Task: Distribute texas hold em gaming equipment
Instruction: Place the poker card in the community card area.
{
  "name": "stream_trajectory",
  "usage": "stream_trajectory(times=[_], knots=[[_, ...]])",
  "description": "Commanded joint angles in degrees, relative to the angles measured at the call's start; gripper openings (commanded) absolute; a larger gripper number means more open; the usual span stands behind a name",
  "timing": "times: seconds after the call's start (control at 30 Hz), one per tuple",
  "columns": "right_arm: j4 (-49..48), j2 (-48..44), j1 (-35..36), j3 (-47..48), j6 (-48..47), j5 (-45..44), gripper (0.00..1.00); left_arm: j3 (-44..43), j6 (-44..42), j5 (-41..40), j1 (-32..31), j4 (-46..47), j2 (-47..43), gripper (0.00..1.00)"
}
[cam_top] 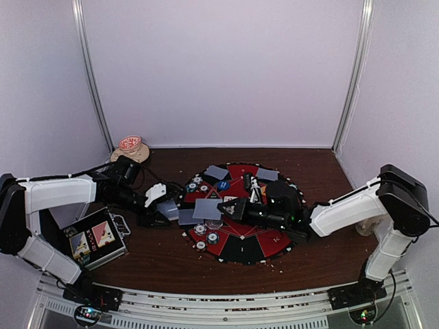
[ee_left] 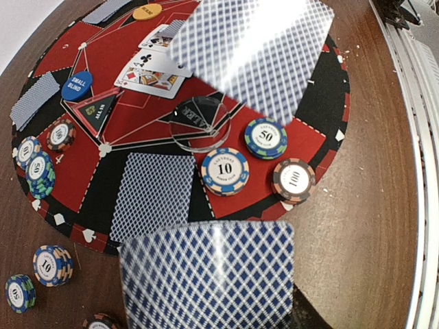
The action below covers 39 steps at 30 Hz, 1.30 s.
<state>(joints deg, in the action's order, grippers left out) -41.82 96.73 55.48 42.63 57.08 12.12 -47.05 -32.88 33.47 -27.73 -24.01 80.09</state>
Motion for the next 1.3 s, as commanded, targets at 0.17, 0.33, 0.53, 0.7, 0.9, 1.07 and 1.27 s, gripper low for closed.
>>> stream_trajectory(times=[0.17, 0.33, 0.53, 0.7, 0.9, 1.07, 1.27], knots=[[-3.3, -11.4, -0.4, -15.5, 10.4, -27.0, 0.00, 0.2, 0.1, 0.7, 0.3, 1.9, -0.6, 0.45], [-1.9, -13.0, -0.5, -19.6, 16.7, -36.5, 0.00, 0.2, 0.1, 0.7, 0.2, 1.9, -0.6, 0.45], [1.7, -13.9, -0.4, -21.2, 22.3, -45.8, 0.00, 0.2, 0.1, 0.7, 0.3, 1.8, -0.8, 0.45], [5.5, -14.6, -0.4, -22.1, 26.8, -51.5, 0.00, 0.2, 0.0, 0.8, 0.3, 1.8, -0.9, 0.45], [7.4, -12.5, -0.4, -21.0, 29.5, -53.7, 0.00, 0.3, 0.0, 0.9, 0.3, 1.8, -1.0, 0.46], [9.2, -9.5, -0.5, -19.1, 31.7, -54.3, 0.01, 0.3, 0.0, 1.0, 0.3, 1.8, -1.2, 0.46], [7.5, -6.1, -1.4, -18.0, 34.1, -53.5, 0.02, 0.4, -0.1, 1.0, 0.3, 1.9, -1.3, 0.45]])
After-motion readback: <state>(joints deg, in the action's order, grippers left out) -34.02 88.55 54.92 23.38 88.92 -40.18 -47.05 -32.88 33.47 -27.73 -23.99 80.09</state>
